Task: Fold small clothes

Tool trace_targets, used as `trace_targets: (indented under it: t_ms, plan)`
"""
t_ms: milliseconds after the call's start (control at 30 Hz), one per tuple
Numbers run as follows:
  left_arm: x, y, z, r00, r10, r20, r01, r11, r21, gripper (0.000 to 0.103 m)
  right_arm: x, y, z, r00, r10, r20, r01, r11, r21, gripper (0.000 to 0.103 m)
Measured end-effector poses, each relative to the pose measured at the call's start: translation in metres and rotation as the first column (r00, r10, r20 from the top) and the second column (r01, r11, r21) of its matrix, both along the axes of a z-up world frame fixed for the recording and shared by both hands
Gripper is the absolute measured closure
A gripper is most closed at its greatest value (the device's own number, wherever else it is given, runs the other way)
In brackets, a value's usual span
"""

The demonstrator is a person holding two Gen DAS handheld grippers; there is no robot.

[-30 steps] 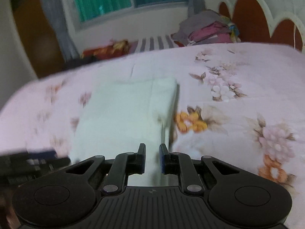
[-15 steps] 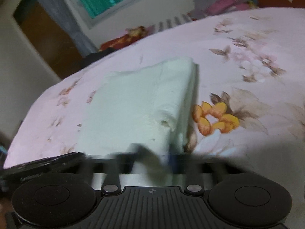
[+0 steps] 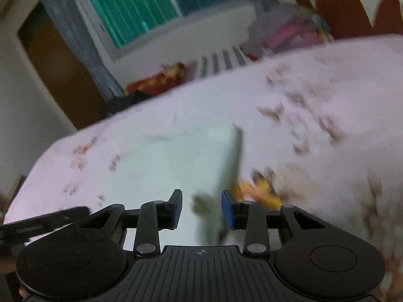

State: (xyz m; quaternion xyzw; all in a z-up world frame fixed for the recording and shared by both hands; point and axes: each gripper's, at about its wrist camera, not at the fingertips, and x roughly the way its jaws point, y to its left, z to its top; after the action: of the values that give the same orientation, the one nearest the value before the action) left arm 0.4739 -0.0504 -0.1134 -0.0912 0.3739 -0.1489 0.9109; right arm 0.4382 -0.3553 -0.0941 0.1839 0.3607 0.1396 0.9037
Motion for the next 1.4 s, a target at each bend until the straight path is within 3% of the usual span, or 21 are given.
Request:
trace_targets:
  t_ms: [33, 100, 133, 167, 200, 267, 400, 567, 600, 667, 700, 733, 767, 800, 1033, 1100, 1300, 1400]
  plan:
    - [0.006, -0.003, -0.004, 1.0, -0.007, -0.015, 0.007, 1.0, 0.004, 0.069, 0.004, 0.009, 0.003, 0.999, 0.032, 0.021, -0.031, 0.999, -0.022, 0.068]
    - [0.015, -0.01, -0.016, 0.998, -0.021, -0.058, 0.022, 1.0, 0.021, 0.065, 0.014, 0.029, 0.0, 0.995, 0.102, 0.02, -0.1, 0.992, -0.083, 0.082]
    - [0.02, -0.011, -0.026, 0.994, -0.019, -0.103, 0.024, 0.999, 0.046, 0.053, 0.019, 0.038, -0.009, 0.991, 0.135, -0.006, -0.134, 0.984, -0.12, 0.084]
    - [0.023, -0.01, -0.031, 0.992, 0.004, -0.128, 0.001, 0.999, 0.039, 0.038, 0.025, 0.044, -0.021, 0.99, 0.132, -0.055, -0.14, 0.972, -0.189, 0.099]
    - [0.026, -0.008, -0.032, 0.989, 0.031, -0.146, -0.026, 0.999, 0.038, 0.036, 0.028, 0.045, -0.029, 0.992, 0.115, -0.056, -0.125, 0.967, -0.222, 0.1]
    - [0.026, -0.008, -0.029, 0.989, 0.032, -0.147, -0.024, 0.998, 0.057, 0.035, 0.032, 0.039, -0.027, 0.993, 0.08, -0.087, -0.095, 0.979, -0.182, 0.101]
    - [0.02, -0.012, -0.025, 0.992, 0.029, -0.125, -0.015, 0.994, 0.106, 0.034, 0.028, 0.042, -0.026, 0.993, 0.088, -0.077, -0.103, 0.972, -0.212, 0.1]
    - [0.024, -0.017, -0.022, 0.992, 0.04, -0.122, -0.023, 0.99, 0.138, 0.031, 0.032, 0.036, -0.022, 0.993, 0.077, -0.09, -0.092, 0.98, -0.178, 0.1]
    - [0.023, -0.018, -0.021, 0.992, 0.046, -0.118, -0.028, 0.988, 0.153, 0.026, 0.033, 0.035, -0.021, 0.993, 0.07, -0.093, -0.086, 0.981, -0.175, 0.1]
    - [0.021, -0.021, -0.019, 0.992, 0.078, -0.095, -0.056, 0.975, 0.213, 0.006, 0.029, 0.033, -0.014, 0.997, 0.025, -0.074, -0.039, 0.983, -0.18, 0.1]
    - [0.02, -0.021, -0.019, 0.992, 0.091, -0.082, -0.069, 0.968, 0.241, 0.003, 0.027, 0.029, -0.011, 0.998, -0.021, -0.055, 0.01, 0.981, -0.195, 0.091]
    - [0.019, -0.02, -0.019, 0.993, 0.092, -0.075, -0.069, 0.963, 0.26, 0.002, 0.027, 0.025, -0.01, 0.997, -0.063, -0.05, 0.052, 0.978, -0.203, 0.076]
    - [0.019, -0.02, -0.019, 0.993, 0.09, -0.078, -0.067, 0.963, 0.26, 0.001, 0.027, 0.018, -0.01, 0.995, -0.086, -0.055, 0.074, 0.981, -0.181, 0.038]
    - [0.019, -0.018, -0.019, 0.992, 0.094, -0.084, -0.07, 0.965, 0.253, 0.001, 0.026, 0.008, -0.012, 0.994, -0.094, -0.058, 0.087, 0.989, -0.122, 0.032]
    - [0.02, -0.022, -0.011, 0.993, 0.078, -0.09, -0.053, 0.966, 0.253, 0.003, 0.029, -0.034, -0.032, 0.985, -0.078, -0.155, 0.102, 0.982, 0.157, 0.034]
    - [0.022, -0.024, -0.01, 0.994, 0.071, -0.087, -0.047, 0.967, 0.251, 0.003, 0.032, -0.04, -0.038, 0.981, -0.062, -0.183, 0.103, 0.969, 0.224, 0.039]
    - [0.027, -0.025, -0.009, 0.997, 0.02, -0.079, -0.006, 0.983, 0.182, 0.007, 0.039, -0.045, -0.049, 0.976, -0.004, -0.218, 0.074, 0.946, 0.315, 0.04]
    - [0.033, -0.018, -0.012, 0.994, 0.016, -0.109, -0.005, 0.995, 0.104, 0.017, 0.043, -0.052, -0.055, 0.971, 0.02, -0.238, 0.073, 0.924, 0.376, 0.04]
